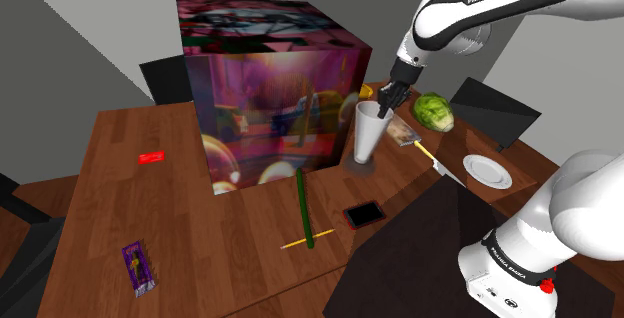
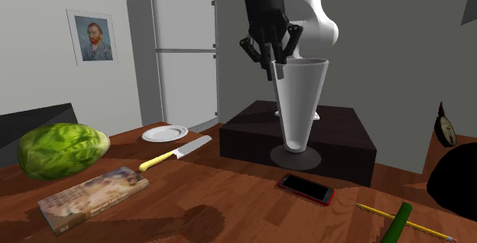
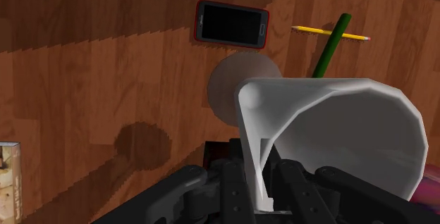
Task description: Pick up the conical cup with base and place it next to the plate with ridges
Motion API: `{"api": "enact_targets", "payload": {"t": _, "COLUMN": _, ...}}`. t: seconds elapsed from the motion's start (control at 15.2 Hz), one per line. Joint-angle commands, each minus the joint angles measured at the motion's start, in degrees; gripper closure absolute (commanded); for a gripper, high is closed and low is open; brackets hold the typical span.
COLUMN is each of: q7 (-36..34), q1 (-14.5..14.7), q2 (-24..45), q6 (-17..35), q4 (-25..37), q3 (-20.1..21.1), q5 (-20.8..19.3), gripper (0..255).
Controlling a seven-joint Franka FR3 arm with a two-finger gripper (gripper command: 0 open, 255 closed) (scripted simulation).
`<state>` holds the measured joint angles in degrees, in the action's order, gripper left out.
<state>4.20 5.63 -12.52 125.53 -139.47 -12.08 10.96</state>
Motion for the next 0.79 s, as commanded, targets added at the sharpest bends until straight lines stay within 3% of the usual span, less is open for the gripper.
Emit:
{"api": "enact_targets", "payload": {"t": 0.0, "q7": -0.8, "q1": -0.1, "q2": -1.4, "q6": -1.7, "q4": 0.5, "q3": 0.2, "q5": -0.5, "gripper": 255}}
{"api": "enact_targets", "payload": {"t": 0.73, "q7": -3.1, "q1": -0.4, "q2": -5.0, "q6": -10.4, "q4": 5.9, "q3": 0.7, "q5": -2.0, "gripper": 255}}
